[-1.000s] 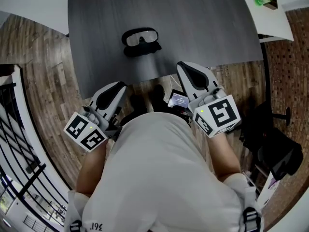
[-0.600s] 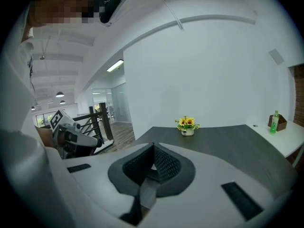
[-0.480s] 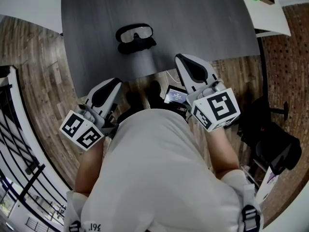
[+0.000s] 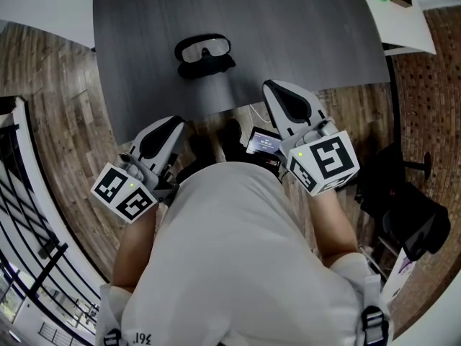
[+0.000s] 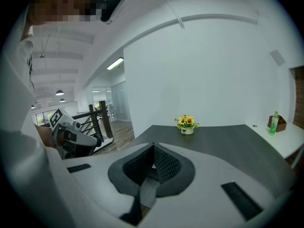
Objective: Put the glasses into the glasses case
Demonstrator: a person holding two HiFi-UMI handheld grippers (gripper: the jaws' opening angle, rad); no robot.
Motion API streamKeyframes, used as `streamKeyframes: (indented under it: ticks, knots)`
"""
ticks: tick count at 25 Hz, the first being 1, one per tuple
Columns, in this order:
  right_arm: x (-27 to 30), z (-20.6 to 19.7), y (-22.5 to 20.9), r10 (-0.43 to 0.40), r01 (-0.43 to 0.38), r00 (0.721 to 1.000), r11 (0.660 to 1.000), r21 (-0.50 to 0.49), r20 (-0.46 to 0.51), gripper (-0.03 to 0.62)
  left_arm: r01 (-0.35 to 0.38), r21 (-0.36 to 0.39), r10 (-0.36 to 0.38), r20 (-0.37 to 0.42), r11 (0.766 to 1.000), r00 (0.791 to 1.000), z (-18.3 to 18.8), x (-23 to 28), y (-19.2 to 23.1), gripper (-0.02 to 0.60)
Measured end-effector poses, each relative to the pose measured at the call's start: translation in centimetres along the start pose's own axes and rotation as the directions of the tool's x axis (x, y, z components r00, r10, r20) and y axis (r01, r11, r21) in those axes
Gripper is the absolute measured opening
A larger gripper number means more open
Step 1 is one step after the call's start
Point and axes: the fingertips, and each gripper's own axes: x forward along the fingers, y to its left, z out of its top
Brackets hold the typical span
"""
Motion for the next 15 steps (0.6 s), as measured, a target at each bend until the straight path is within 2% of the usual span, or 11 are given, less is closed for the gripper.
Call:
streamKeyframes:
  ticks: [8, 15]
  knots:
    - [0.27, -0.12, 0.07, 0.007, -0.007, 1.0, 1.0, -0.007, -0.01, 0.008, 0.0, -0.006, -0.001, -0.008, 1.0, 1.0, -0.22, 0.08, 0.12, 0.052]
    - [0.61, -0.48, 0.33, 0.024, -0.024, 1.0, 1.0, -0.004, -0.019, 0.009, 0.035, -0.009, -0.035, -0.009, 0.999, 0.999, -0.21, 0.49, -0.21, 0.052]
